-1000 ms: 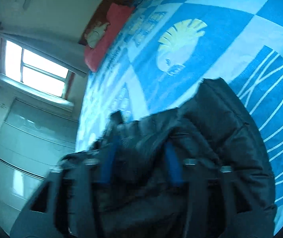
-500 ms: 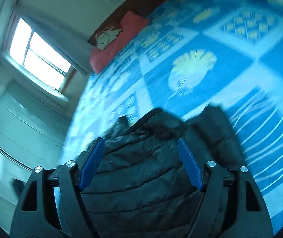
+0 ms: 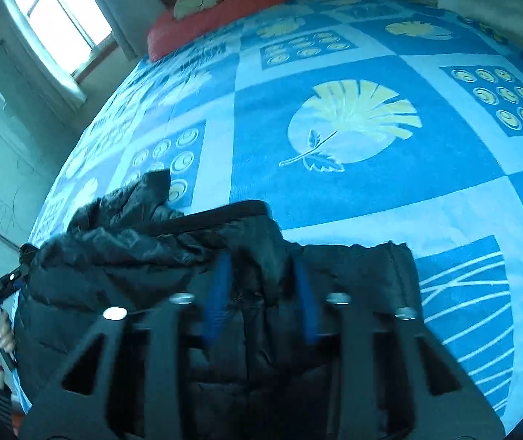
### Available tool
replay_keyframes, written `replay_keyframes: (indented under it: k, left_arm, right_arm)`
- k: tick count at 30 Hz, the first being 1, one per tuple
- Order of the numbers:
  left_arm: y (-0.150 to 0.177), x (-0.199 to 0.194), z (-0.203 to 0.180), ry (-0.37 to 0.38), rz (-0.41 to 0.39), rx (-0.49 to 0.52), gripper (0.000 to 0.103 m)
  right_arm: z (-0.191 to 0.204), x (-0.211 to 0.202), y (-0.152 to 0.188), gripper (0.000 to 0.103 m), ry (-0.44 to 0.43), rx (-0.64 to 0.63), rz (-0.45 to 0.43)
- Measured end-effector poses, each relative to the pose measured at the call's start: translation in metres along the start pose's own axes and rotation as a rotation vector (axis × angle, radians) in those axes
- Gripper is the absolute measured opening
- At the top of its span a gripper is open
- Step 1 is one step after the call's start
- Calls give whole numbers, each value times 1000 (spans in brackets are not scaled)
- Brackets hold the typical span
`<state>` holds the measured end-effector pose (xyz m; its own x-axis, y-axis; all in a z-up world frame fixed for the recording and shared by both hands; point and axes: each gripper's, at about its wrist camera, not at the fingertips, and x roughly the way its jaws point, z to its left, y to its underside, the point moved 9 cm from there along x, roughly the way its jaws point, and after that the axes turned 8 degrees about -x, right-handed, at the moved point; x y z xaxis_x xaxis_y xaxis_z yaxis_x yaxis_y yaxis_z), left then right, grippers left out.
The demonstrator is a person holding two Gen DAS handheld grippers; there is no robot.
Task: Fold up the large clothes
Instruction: 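Lower the folded hem onto the jacket and open both tools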
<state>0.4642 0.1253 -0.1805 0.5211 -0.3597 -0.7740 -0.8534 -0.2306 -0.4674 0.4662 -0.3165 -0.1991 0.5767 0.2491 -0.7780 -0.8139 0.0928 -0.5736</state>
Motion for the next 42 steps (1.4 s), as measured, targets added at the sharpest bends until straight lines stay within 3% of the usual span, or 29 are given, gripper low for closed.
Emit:
replay_keyframes:
  k: [2,7,11,17,21,23,25,27,29,32,35,39,42]
  left_arm:
    - [0,2,-3,-36,-14,38,36]
    - [-15,-2,-9,-100,-98,69,29]
    - [-7,21,3,-203,-95,114,31]
    - [-5,40,17,-193,-99,59,40]
    - [-9,30,18,-123,-81,10,42]
    - [-15,15,24,-48,-84,-74,56]
    - [-19,-1,31,47,-103,-175,60]
    - [-23,-17,43,113,-120,-284,62]
    - [-26,-32,55,68,-155,-343,62]
    - [-21,-48,30,-4,-176,-242,62]
    - [-5,-56,-31,-14,-201,-76,62]
    - [21,-38,-105,53,-174,52,62]
    - [36,-8,-132,1,-153,144,62]
  right_arm:
    - [2,-7,-6,14,6,-8,-36]
    - [3,-14,-23,12,84,-38,-102]
    - [-7,24,-6,18,159,-64,-26]
    - [-11,35,-2,23,183,-60,-27]
    - [-14,27,-4,29,142,-14,-32]
    - [-18,18,-6,45,118,25,-50]
    - [-26,3,-9,57,105,84,-98]
    - [-35,-7,-9,57,104,149,-117]
    - [-34,-17,-9,57,137,165,-125]
    - [-3,-37,-12,57,171,85,-162]
    - [60,-45,-9,57,75,1,-188]
    - [130,-32,-3,57,-7,-117,-157]
    - [159,-15,1,57,12,-187,-146]
